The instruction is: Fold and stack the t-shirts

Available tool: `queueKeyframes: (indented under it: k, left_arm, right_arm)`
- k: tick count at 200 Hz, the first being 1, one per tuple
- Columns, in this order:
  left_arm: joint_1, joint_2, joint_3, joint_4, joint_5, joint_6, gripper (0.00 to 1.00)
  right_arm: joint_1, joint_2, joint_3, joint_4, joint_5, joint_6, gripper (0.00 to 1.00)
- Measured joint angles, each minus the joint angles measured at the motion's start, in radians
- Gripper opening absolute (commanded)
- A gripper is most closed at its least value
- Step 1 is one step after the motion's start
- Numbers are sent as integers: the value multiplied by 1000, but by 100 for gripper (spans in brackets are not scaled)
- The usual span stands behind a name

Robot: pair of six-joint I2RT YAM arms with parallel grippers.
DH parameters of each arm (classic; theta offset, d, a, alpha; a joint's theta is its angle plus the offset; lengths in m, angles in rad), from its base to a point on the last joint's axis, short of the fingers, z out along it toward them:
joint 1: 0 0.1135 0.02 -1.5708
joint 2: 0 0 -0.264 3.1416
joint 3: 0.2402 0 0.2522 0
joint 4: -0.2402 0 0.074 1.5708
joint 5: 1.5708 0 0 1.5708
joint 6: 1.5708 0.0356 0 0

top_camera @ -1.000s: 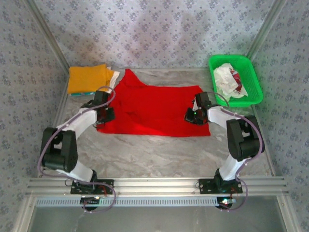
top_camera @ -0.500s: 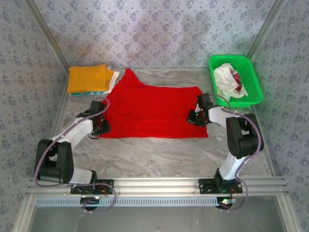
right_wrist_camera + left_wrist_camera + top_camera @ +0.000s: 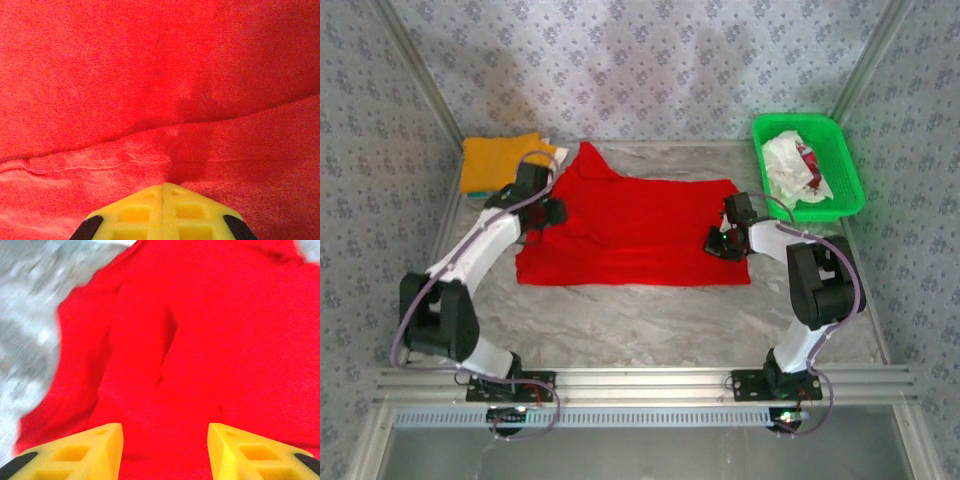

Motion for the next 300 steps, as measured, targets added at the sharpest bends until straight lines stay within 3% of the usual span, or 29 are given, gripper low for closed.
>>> queueKeyframes:
  k: [76,122,147,166,196,209,250,300]
  left_arm:
    - [-10,356,99,19,40,6,52]
    - [-10,417,154,34,50,2,31]
    - [-10,435,157,46,54,2,31]
    - [-10,457,165,49,54,0,40]
    - [-11,467,177,52,53,-6,42]
    - [-11,467,177,53,53,-13,36]
    - [-10,469,177,53,49,-27,0]
    - [-35,487,232,44,46,-28,0]
  right_arm:
    - [5,-16,2,-1,0,-22,0]
    - [5,-17,2,-2,0,-26,0]
    - [3,-18,2,-3,0,-26,0]
    - [2,-19,2,-3,0,-26,0]
    - [0,-19,2,-4,-1,-26,0]
    - [0,-19,2,-4,0,-26,0]
    - [-7,-19,2,-4,-4,-26,0]
    - [-11,-19,2,-4,-8,-26,0]
